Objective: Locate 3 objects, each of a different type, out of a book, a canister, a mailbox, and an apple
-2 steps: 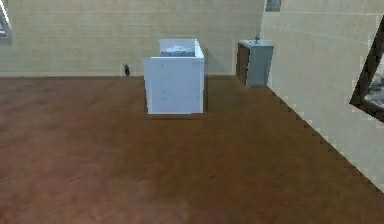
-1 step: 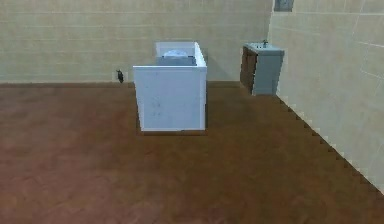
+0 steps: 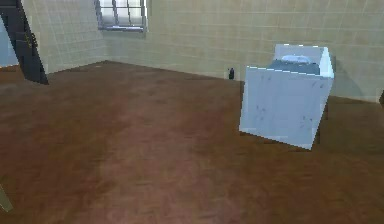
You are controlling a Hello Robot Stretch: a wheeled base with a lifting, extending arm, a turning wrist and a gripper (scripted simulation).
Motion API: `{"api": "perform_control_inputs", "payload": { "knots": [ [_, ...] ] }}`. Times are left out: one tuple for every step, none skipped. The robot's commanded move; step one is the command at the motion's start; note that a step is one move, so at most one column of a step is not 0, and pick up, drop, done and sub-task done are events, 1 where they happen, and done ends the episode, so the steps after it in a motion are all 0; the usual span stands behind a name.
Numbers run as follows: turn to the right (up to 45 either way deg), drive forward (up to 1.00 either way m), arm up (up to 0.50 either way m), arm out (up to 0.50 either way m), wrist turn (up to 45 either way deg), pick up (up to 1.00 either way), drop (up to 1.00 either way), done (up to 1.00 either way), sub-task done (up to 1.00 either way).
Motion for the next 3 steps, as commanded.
{"api": "perform_control_inputs", "payload": {
  "knots": [
    [0.0,1.0,0.0,0.0,0.0,0.0,0.0,0.0,0.0],
    [0.0,1.0,0.0,0.0,0.0,0.0,0.0,0.0,0.0],
    [3.0,0.0,0.0,0.0,0.0,0.0,0.0,0.0,0.0]
  ]
}}
